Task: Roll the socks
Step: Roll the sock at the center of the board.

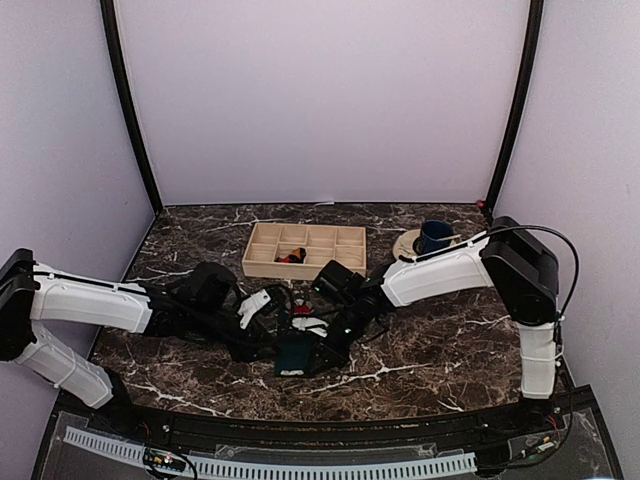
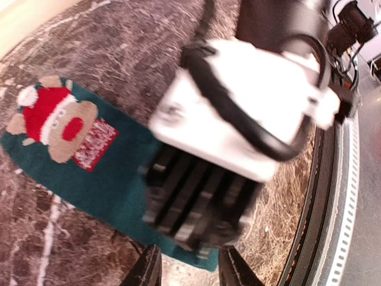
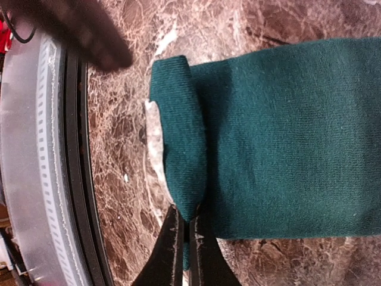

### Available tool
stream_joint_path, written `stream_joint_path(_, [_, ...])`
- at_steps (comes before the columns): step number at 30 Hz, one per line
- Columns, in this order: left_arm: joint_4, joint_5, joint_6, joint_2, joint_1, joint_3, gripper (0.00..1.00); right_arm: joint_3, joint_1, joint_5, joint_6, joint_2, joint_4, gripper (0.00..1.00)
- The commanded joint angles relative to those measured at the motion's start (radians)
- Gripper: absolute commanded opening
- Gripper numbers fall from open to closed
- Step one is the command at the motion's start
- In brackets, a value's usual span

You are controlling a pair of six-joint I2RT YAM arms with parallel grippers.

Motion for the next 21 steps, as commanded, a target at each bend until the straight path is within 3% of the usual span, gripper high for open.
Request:
stream_joint_path(1, [0.069,-0.070,0.010,-0.028,-0.056,-0.049,0.36,0.037,-0.016,-0.100,0.010,0.032,-0.061,0.00])
stream_joint_path(10, [0.150,-0.105,0.030,-0.060,-0.123,-0.111,0.37,0.070,-0.029,-0.150,0.002,0.064,-0.112,0.00])
stream_joint_path(21, [0.138,-0.144,0.089,-0.006,-0.208,-0.101,0.37,0.100,-0.033,-0.175,-0.010,0.087,-0.150,0.00])
